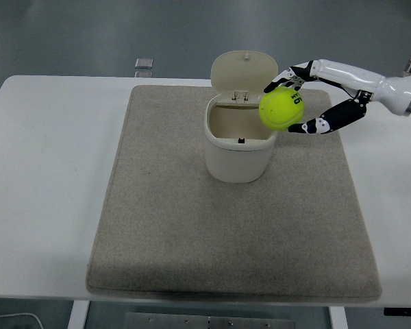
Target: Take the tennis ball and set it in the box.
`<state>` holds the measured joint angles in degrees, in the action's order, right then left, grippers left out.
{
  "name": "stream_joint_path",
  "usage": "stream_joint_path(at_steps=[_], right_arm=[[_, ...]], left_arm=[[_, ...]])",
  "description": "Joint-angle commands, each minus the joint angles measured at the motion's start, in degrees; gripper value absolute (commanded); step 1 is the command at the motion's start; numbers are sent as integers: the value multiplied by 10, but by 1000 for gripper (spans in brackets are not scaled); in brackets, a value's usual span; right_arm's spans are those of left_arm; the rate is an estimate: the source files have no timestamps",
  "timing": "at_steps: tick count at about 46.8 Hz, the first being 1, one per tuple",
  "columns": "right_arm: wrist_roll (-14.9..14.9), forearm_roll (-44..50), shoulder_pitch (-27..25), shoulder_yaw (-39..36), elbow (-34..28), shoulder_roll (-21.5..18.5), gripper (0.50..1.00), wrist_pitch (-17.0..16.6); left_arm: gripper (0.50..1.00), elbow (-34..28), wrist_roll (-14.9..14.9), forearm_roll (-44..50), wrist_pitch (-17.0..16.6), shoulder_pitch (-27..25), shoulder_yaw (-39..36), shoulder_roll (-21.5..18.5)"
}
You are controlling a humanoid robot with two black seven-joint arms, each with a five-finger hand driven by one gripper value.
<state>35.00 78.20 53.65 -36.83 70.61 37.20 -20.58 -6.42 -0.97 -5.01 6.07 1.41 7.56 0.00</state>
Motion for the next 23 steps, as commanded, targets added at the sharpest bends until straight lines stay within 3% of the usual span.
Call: stream_joint_path(at_steps=[1,5,12,21,23], right_arm=[[-13,0,1,-1,-4,-21,517,3],[-29,1,1,-1,-10,-41,576,6],[-60,0,1,-1,-27,-65,617,13],[-73,-1,0,0,-29,-70,842,32],[-74,-1,0,1,-29,-70,858,32]], left_arm=[[992,0,0,0,0,0,0,0],[992,0,0,0,0,0,0,0],[992,0,0,0,0,0,0,0],[992,0,-1,0,0,0,0,0],[992,0,-1,0,0,0,0,0]])
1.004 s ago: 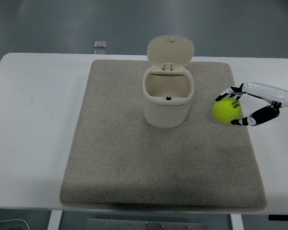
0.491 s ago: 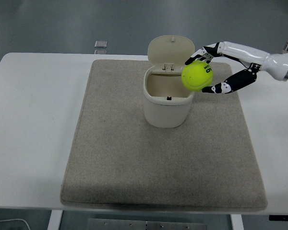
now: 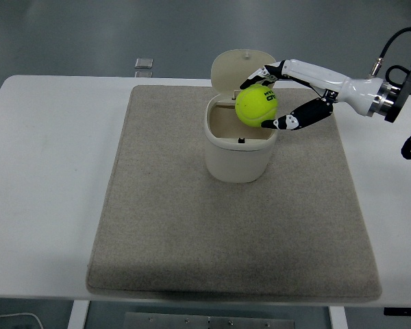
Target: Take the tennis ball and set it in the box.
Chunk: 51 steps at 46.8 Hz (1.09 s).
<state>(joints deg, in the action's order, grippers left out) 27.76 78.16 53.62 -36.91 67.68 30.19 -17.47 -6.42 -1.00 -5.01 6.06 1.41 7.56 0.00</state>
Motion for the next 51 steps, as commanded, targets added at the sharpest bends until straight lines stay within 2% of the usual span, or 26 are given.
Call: stream_joint_path(at_steps=[1,5,8,16,19,23,34,37,51], right_arm=[[-2,0,0,3,0,-1,858,1],[-1,0,-1,3,0,0,864,0],[-1,0,-2,4,0,-1,901,-4],[-1,-1,-4,3,1,2,903,-9],[0,-13,-4,2,2,8,903,-21],[-1,-60,-4,-1,3,17,903,-54],[-2,-224,-4,6,1,81,903,-164],[-9,-260,-7,9,-5,93,903,-175],[-84,-442,-41,10,-72,85,903,-167]], left_arm=[[992,0,0,0,0,0,0,0],[992,0,0,0,0,0,0,0],[992,0,-1,0,0,0,0,0],[992,0,0,0,0,0,0,0],[992,0,0,0,0,0,0,0],[992,0,0,0,0,0,0,0],[992,0,0,0,0,0,0,0],[992,0,0,0,0,0,0,0],[992,0,-1,0,0,0,0,0]])
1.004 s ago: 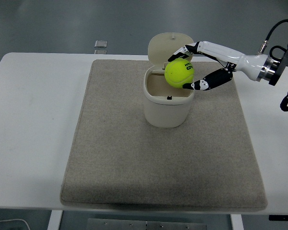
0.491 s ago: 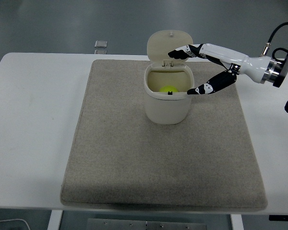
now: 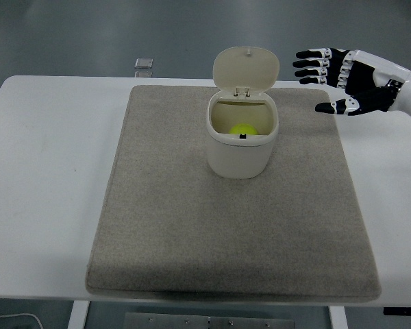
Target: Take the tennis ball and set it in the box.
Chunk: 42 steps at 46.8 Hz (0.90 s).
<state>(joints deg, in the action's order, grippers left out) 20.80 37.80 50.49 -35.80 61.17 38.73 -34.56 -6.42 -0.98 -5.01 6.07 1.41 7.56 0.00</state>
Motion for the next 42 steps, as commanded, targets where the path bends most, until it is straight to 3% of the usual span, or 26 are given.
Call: stream_joint_path(at_steps=[1,7,14,19,27,42], right_arm=[[-18,-51,-13,-1,-9,-1,903,5],[-36,-114,-22,0,-11,-8,903,47],[-104,-194,-36,1,-11,-10,903,111],[-134,-245,-41,0,-11,-23,903,149],[-139,-300,-53,4,-23,-42,903,182],[-142,-369,-65,3,-50,-75,903,186]], left_arm=[[992,0,0,0,0,0,0,0],[992,0,0,0,0,0,0,0],[992,0,0,0,0,0,0,0],[992,0,-1,0,0,0,0,0],[992,0,-1,0,0,0,0,0],[992,0,-1,0,0,0,0,0]])
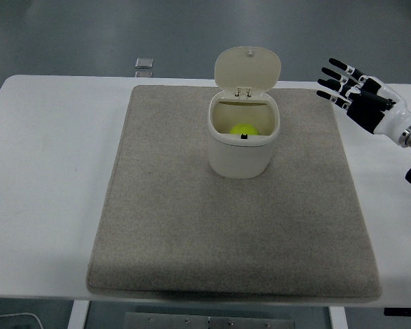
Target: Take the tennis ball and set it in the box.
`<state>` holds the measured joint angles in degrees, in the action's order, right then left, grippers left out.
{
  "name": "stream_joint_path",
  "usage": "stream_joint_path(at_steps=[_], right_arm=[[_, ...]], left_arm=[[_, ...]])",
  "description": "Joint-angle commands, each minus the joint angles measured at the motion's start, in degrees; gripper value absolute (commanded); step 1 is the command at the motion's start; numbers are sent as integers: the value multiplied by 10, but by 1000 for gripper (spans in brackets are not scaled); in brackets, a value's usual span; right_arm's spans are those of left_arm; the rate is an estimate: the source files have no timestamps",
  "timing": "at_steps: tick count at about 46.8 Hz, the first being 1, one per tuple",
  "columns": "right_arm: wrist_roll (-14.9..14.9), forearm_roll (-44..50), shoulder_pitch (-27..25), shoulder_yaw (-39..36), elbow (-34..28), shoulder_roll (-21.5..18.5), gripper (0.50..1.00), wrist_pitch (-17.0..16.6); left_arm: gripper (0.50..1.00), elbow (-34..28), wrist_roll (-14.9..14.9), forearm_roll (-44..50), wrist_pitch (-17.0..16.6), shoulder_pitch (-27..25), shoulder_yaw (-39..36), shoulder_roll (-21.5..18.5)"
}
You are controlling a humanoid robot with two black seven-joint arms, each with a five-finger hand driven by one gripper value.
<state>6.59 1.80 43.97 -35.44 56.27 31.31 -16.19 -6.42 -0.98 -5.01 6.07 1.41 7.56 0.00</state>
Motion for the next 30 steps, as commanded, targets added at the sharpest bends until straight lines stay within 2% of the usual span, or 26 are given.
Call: stream_joint_path(at_steps=[1,8,30], right_arm=[[0,-12,0,-1,-1,-1,903,6],[3,-11,-1,-1,-1,-2,903,15],[8,-10,-1,-4,-1,-1,907,9]], left_arm=[[992,0,0,0,0,0,0,0],[992,0,0,0,0,0,0,0],[992,0,0,0,0,0,0,0]])
